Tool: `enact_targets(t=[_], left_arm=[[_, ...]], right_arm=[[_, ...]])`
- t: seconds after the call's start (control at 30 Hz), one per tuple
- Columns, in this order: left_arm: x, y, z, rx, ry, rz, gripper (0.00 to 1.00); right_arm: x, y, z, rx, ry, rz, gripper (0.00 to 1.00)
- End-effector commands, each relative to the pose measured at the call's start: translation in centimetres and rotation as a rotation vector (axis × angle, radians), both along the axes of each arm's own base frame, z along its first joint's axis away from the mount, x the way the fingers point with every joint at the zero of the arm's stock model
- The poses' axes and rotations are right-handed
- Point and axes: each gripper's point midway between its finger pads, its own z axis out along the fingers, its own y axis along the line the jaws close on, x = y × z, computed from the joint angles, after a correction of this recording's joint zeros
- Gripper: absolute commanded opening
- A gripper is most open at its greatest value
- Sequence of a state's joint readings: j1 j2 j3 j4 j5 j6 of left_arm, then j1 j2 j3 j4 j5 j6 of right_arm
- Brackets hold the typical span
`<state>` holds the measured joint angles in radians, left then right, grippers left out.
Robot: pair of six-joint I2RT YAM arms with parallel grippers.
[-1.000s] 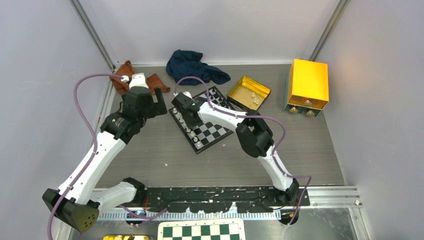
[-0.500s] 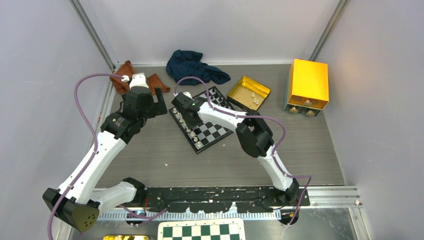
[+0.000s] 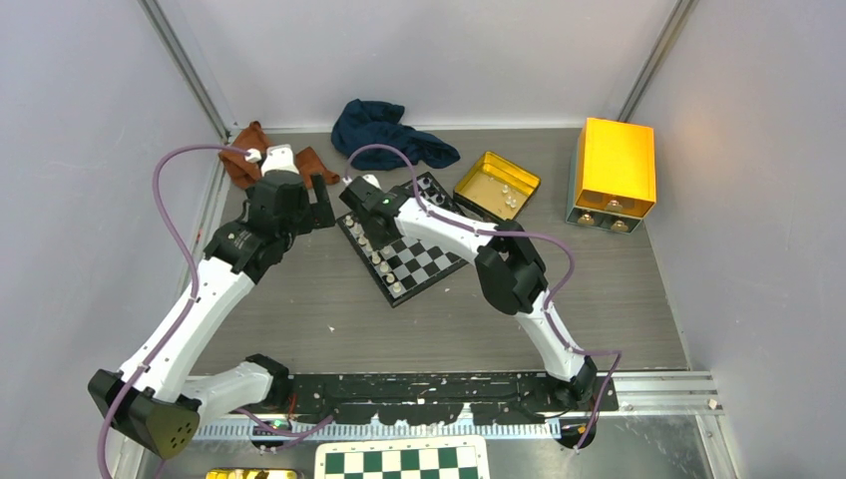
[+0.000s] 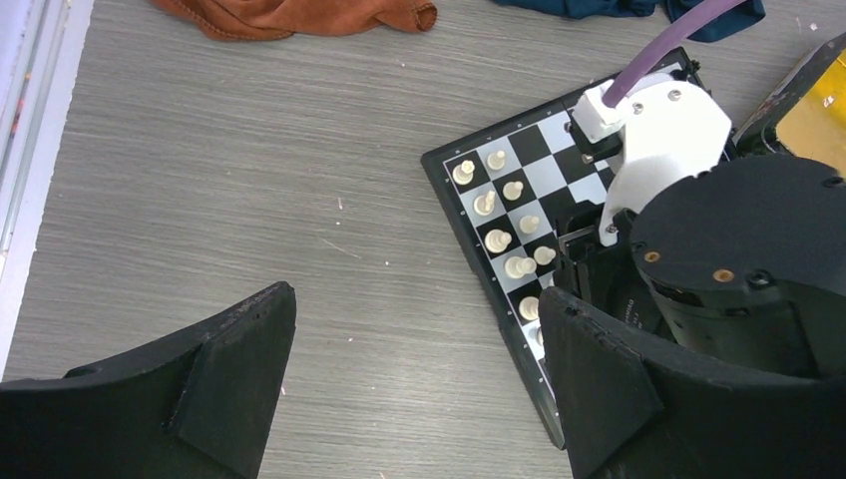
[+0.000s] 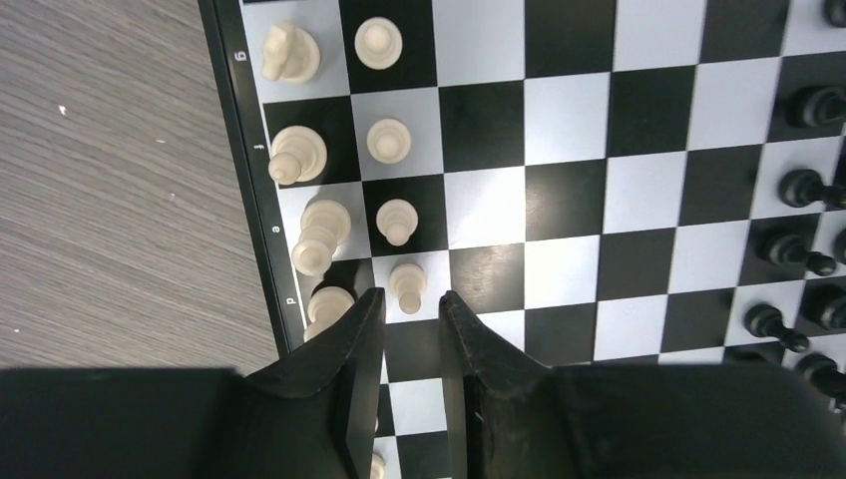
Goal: Set up the chess pieces on the board
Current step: Place the chess piece on the chessboard, then pick up the chess piece from the storage box.
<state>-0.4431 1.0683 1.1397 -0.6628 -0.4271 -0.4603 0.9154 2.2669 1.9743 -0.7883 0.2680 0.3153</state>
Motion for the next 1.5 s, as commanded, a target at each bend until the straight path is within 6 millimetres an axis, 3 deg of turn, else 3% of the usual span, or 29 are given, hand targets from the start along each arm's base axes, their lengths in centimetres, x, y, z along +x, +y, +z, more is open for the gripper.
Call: enact_targets(t=[0.0, 0.17, 0.33, 0.47, 0.57, 0.77, 1.07, 1.47], left_arm=[[1.6, -0.4, 2.9, -0.02, -0.088, 0.01, 0.92], [3.0, -1.3, 3.3, -0.028, -0.09, 0.001, 0.92], [4.8, -2.4, 3.2, -0.019, -0.073, -0.016, 0.92], [6.0, -3.4, 2.6, -0.028, -0.052, -0.032, 0.93], [6.5, -3.9, 2.0, -0.027, -0.031, -0.041, 0.93], [6.8, -4.0, 1.2, -0.019, -0.012, -0.039, 0.96], [6.9, -3.6, 0.7, 0.007, 0.008, -0.022, 0.99], [6.9, -3.5, 0.2, 0.019, 0.026, -0.014, 1.0]], right_arm=[[2.0, 0.0, 8.9, 0.11, -0.157, -0.022, 0.33], [5.8, -3.6, 12.6, 0.154, -0.23, -0.133, 0.42], [10.9, -10.0, 14.4, 0.164, -0.295, -0.309, 0.46], [14.4, -16.5, 13.9, 0.141, -0.322, -0.467, 0.47], [16.1, -20.5, 12.5, 0.121, -0.309, -0.557, 0.48], [18.3, -26.5, 8.8, 0.089, -0.256, -0.68, 0.48], [20.3, -30.3, 4.3, 0.092, -0.187, -0.761, 0.48], [20.7, -31.5, 0.7, 0.087, -0.124, -0.775, 0.48]])
